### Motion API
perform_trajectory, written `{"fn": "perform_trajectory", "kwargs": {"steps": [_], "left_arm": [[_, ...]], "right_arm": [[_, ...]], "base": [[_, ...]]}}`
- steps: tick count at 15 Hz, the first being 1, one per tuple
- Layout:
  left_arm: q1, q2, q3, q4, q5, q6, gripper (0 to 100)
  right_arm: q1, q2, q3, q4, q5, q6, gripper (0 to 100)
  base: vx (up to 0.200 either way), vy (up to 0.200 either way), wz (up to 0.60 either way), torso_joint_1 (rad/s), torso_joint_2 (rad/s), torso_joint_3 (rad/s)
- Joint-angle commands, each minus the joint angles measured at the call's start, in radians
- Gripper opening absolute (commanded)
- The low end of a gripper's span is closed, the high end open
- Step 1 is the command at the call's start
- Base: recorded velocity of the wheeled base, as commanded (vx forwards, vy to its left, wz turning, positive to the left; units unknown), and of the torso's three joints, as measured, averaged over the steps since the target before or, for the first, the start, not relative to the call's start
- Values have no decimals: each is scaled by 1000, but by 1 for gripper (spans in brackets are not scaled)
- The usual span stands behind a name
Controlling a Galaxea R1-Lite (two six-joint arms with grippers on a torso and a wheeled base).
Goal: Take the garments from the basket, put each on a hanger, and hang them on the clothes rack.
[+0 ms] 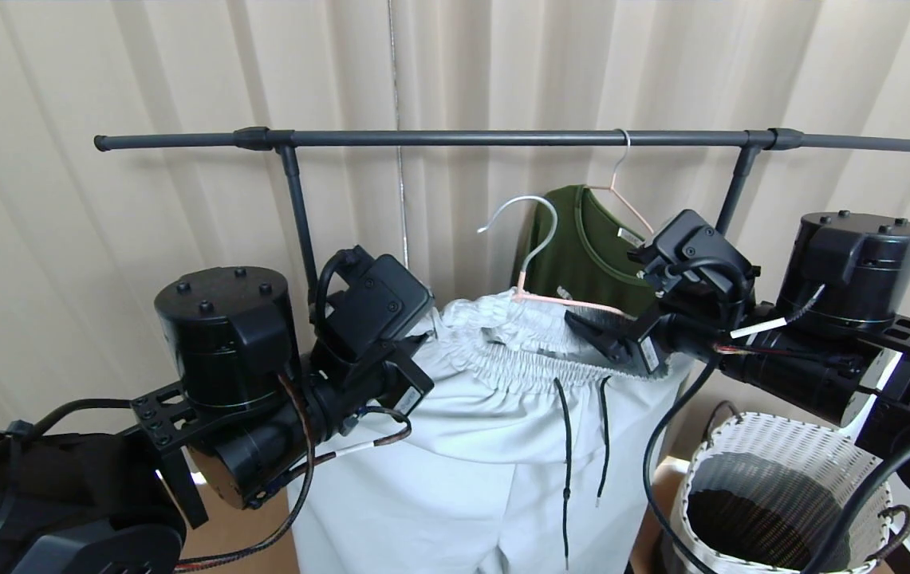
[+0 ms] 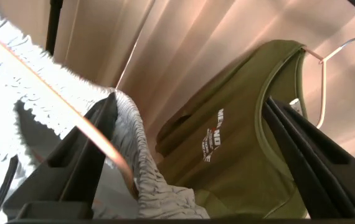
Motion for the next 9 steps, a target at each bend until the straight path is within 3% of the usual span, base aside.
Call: {"fn": "perform_trajectory", "kwargs": {"steps": [1,3,4,9], "left_arm": [[-2,-10,4,-3,-19,-1,0],[-2,-10,4,-3,-19,-1,0],[-2,-10,6,-3,-19,-1,0],[-4,-10,4,-3,-20,1,0]], "right_arm": [[1,9,-1,0,2,-1,100],[1,7,0,0,5,-1,100],[1,3,6,0,6,-1,0],[2,3,8,-1,8,-1,0]], "base": [[0,0,0,0,0,0],[0,0,0,0,0,0],[0,0,0,0,0,0],[0,0,0,0,0,0]]}}
